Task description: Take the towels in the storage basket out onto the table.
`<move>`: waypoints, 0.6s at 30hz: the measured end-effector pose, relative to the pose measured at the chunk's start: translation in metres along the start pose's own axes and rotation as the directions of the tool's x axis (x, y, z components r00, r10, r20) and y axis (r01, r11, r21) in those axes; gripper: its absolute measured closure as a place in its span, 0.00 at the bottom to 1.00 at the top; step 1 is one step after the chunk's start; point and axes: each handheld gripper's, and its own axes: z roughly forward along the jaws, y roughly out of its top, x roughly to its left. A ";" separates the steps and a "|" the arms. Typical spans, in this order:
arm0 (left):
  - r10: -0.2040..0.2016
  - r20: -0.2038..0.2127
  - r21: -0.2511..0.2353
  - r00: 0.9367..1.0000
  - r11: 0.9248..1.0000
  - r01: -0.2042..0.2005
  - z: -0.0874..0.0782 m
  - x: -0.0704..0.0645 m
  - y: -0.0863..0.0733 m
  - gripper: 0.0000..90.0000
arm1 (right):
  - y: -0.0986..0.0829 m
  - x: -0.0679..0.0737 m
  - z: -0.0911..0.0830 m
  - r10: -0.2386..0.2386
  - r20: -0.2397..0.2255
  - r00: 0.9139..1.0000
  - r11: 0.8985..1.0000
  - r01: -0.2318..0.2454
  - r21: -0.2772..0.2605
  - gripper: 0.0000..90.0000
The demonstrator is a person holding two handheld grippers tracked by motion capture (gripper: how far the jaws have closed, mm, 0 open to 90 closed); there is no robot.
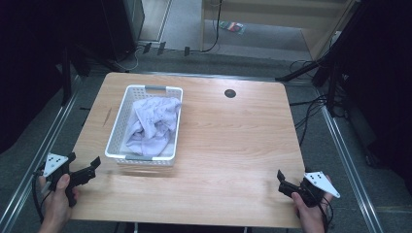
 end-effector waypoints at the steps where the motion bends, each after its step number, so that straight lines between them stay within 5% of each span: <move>1: -0.009 -0.001 0.003 1.000 1.000 0.009 -0.001 0.001 0.000 0.10 | 0.000 0.000 0.000 -0.001 0.000 1.000 1.000 0.001 -0.001 0.00; 8: -0.016 0.027 0.010 1.000 1.000 0.015 -0.003 0.003 0.001 0.01 | 0.000 0.000 0.000 -0.003 0.000 1.000 1.000 0.003 -0.001 0.00; 18: -0.010 -0.020 0.006 1.000 1.000 0.010 -0.004 -0.003 0.013 0.01 | 0.000 0.000 0.000 -0.004 -0.003 1.000 1.000 0.004 -0.001 0.00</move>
